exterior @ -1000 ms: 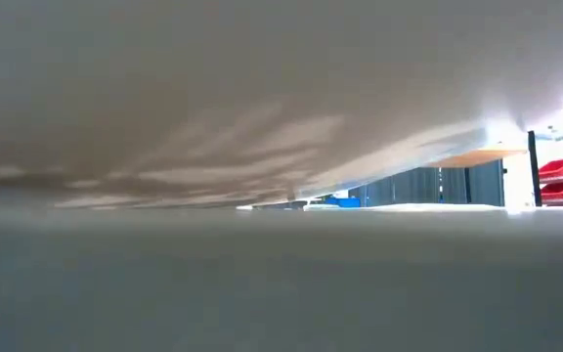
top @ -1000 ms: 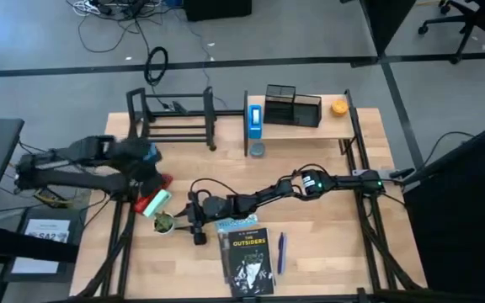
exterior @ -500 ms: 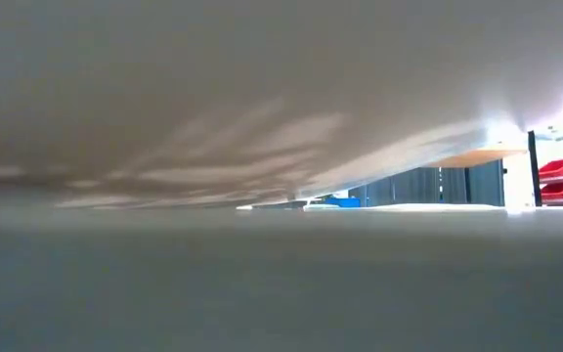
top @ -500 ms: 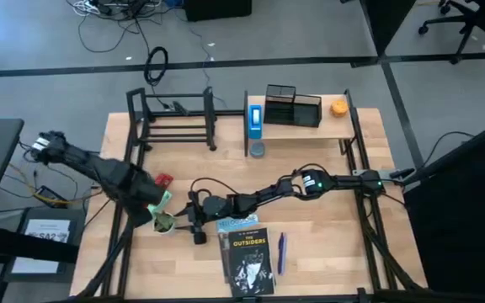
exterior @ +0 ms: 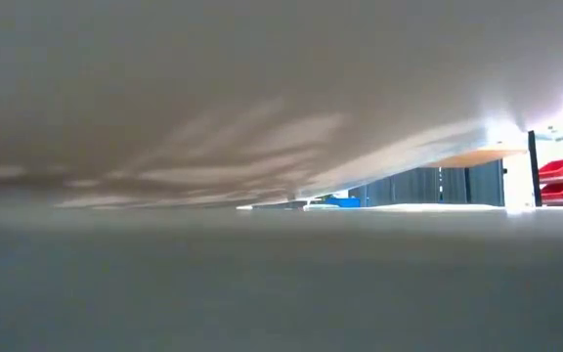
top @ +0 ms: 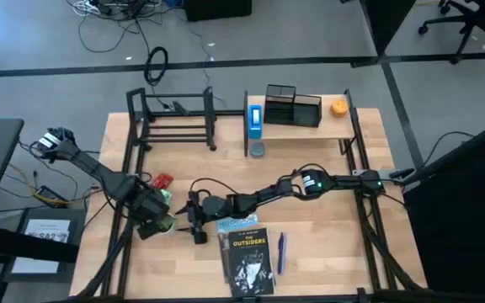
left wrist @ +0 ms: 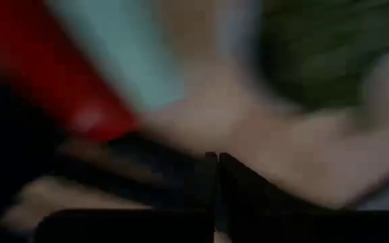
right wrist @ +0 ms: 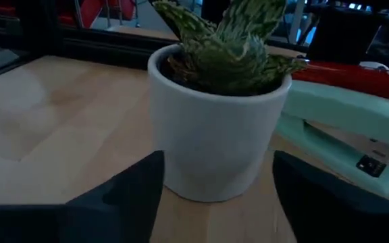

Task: Stock shelves
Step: Put the white vase plant under the shelf

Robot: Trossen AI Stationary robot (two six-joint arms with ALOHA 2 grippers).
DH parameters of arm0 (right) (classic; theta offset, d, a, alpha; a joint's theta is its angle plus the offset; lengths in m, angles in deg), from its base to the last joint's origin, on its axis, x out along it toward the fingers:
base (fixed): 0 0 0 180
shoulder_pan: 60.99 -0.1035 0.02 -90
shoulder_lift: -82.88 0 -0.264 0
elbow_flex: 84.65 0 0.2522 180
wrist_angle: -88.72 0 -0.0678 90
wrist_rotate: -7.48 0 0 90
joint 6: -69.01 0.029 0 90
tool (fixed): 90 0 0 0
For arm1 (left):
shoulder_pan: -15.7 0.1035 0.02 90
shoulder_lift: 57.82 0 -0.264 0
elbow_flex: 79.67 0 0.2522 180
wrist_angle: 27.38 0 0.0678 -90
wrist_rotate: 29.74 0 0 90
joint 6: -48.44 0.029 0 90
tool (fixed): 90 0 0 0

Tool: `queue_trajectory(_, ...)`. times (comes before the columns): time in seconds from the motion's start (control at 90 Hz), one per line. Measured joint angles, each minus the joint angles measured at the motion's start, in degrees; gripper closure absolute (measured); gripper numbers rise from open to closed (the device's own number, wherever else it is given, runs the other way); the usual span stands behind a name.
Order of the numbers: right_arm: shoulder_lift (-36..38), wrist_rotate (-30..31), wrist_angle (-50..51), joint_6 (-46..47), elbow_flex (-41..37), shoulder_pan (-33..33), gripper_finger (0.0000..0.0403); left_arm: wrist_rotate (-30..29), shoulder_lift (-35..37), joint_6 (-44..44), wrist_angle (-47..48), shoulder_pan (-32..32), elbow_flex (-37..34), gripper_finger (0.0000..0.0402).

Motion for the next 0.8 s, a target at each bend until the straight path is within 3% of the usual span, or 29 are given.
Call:
queue_trajectory(0.156,0.0,0.41,0.01,0.25,0.0,-0.04,0.0074,-3.41,-4.49,0.58,-3.01,-0.82,-0.05,0.0402)
queue_trajectory(0.311,0.0,0.49,0.03,0.74,0.0,-0.35,0.005,-5.7,-9.2,4.19,-5.34,-0.83,-0.09,0.0402)
queue_trajectory(0.633,0.0,2.41,1.15,2.68,0.0,-0.83,0.0048,-9.68,-13.09,6.04,-16.3,-0.83,-0.09,0.0402)
queue_trajectory(0.8,0.0,1.79,1.02,6.5,-0.02,-0.72,0.0083,-11.58,-13.08,5.71,-16.18,-0.87,-0.09,0.0402)
